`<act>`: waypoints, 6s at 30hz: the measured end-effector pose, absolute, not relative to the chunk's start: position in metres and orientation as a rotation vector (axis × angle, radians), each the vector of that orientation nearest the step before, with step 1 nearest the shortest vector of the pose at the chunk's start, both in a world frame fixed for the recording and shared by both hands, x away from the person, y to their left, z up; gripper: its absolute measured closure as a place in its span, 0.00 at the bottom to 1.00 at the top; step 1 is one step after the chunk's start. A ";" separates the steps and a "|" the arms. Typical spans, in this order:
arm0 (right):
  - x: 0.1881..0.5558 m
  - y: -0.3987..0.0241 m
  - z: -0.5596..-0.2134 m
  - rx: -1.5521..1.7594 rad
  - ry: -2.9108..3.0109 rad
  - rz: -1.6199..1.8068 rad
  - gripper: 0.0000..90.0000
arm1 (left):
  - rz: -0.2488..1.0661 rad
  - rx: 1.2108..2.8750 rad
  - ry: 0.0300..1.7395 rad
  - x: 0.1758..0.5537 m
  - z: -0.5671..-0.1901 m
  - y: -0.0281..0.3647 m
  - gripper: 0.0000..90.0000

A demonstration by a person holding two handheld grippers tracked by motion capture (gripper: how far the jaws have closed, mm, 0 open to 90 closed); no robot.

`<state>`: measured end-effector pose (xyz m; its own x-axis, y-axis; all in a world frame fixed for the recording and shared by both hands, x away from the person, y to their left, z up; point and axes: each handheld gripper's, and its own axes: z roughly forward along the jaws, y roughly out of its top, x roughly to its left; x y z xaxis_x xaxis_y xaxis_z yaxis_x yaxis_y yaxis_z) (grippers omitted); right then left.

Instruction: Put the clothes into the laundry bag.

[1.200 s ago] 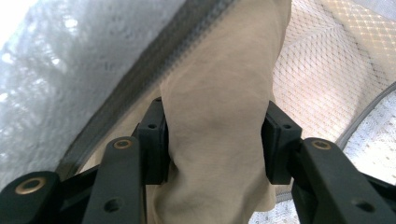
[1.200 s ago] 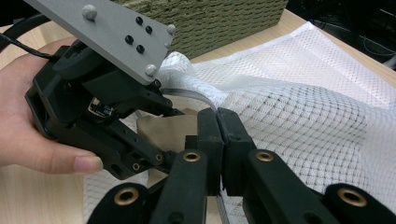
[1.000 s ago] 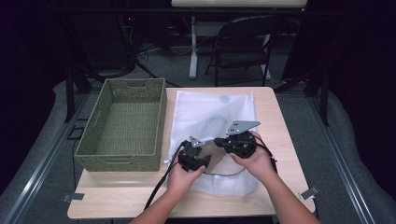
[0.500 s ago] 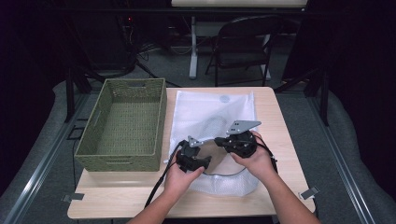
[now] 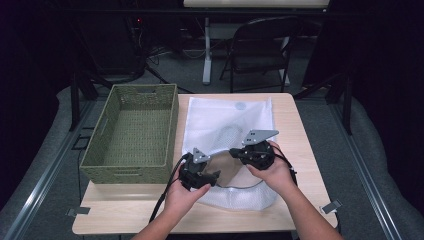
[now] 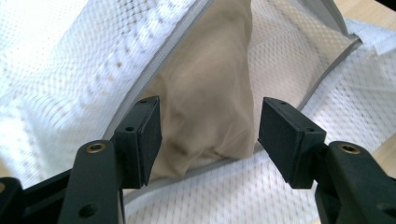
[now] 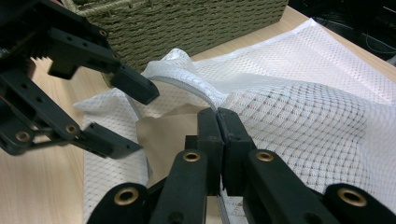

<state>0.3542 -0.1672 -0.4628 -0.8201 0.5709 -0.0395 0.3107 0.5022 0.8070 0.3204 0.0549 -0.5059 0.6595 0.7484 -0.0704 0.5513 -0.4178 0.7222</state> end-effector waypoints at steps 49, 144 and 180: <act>0.322 -0.186 -0.493 0.878 2.385 1.157 0.49 | 0.331 2.133 1.046 0.299 -0.542 0.124 0.44; 0.294 -0.288 -0.561 1.428 2.355 1.104 0.88 | 0.299 2.171 0.994 0.311 -0.542 0.110 0.47; 0.320 -0.292 -0.562 1.412 2.373 1.078 0.94 | 0.317 2.219 1.205 0.298 -0.566 0.129 0.33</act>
<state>0.3201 -0.2916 -0.5618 -0.5340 0.8209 0.2023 0.6924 0.2873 0.6618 0.2978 0.1295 -0.5660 0.5619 0.8245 -0.0673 0.6845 -0.4177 0.5975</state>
